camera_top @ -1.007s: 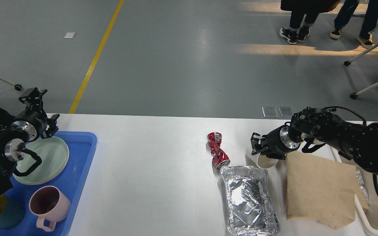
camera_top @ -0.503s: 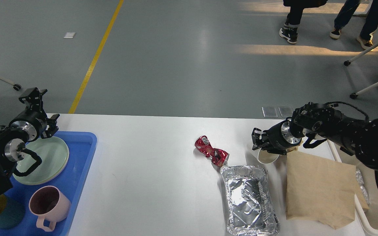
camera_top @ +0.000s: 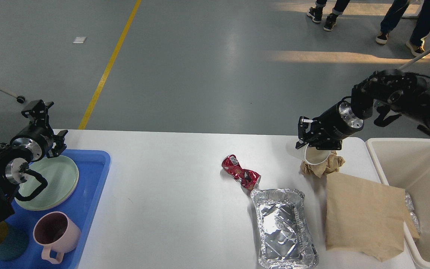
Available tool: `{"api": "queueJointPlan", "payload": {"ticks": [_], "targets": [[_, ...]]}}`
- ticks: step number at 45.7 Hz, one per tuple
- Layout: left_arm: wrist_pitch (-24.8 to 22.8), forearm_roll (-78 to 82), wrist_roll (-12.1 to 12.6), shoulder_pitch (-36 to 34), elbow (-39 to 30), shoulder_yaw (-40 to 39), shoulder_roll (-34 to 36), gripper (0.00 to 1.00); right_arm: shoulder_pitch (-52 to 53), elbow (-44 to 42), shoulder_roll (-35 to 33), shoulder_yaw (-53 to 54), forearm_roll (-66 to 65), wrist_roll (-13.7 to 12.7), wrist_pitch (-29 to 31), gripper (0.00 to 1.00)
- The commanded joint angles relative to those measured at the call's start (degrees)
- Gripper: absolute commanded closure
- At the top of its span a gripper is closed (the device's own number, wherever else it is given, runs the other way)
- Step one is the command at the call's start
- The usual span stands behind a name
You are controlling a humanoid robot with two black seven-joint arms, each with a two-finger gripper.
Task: Tidy desktop
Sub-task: 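Grasp the white paper cup with the right gripper and lift it, then carry the white cup with the right gripper away past the bin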
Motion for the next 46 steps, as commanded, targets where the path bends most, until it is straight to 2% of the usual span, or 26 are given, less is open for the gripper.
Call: {"api": "queueJointPlan", "payload": {"ticks": [1,10,27,46], "targets": [[-0.03,0.00,0.00,0.00,0.00,0.00,0.00,0.04,3.73,0.38,-1.50,-2.20,-0.08,0.09,2.60,1.00],[0.05,0.00,0.00,0.00,0.00,0.00,0.00,0.04,9.71,0.29,-4.05,-5.19,-0.08,0.00,2.60,1.00],[0.05,0.00,0.00,0.00,0.00,0.00,0.00,0.04,13.31,-0.50,-10.20,-7.74,-0.96,0.00,2.60,1.00],[0.05,0.00,0.00,0.08,0.00,0.00,0.00,0.04,14.11,-1.38,-22.06,-8.89,-3.24,0.00,2.60,1.00]]}}
